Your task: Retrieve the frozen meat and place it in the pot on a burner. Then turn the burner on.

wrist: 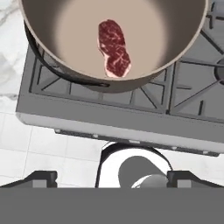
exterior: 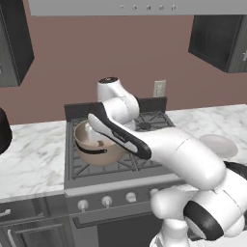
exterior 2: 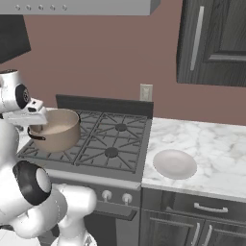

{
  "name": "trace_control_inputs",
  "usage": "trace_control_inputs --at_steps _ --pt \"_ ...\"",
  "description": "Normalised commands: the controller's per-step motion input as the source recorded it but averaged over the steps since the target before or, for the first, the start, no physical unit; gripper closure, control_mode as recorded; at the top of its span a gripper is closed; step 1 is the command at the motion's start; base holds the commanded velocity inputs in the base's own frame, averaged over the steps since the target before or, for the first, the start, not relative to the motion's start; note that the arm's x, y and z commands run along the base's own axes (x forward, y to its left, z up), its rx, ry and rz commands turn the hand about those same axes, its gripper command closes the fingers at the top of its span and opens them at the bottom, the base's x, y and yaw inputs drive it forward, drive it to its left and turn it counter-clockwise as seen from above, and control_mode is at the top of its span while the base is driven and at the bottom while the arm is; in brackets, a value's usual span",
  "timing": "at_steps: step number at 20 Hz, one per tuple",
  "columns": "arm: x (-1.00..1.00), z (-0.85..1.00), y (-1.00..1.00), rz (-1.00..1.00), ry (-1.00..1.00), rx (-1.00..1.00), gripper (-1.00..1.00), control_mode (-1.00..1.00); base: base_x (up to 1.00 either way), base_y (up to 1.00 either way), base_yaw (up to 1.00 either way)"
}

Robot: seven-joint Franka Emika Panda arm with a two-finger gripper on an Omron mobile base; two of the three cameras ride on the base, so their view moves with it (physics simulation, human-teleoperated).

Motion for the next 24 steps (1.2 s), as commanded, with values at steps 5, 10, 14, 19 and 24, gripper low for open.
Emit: trace_control_inputs --at_steps 5,10,14,19,24 --pt "-1.0 0.08 -0.09 -0.09 -0.1 0.0 -1.0 -1.0 0.0 0.0 0.0" --pt "-0.99 0.15 -0.01 -0.1 -0.14 0.0 -1.0 -1.0 0.0 0.0 0.0" --pt "-0.79 0.0 0.0 -0.19 -0.19 0.0 -1.0 -1.0 0.0 0.0 0.0" --pt "-0.38 -0.06 0.0 -0.11 -0.26 0.02 -1.0 -1.0 0.0 0.0 0.0" --pt "-0.09 -0.3 0.02 -0.03 -0.25 0.06 -1.0 -1.0 0.0 0.0 0.0"
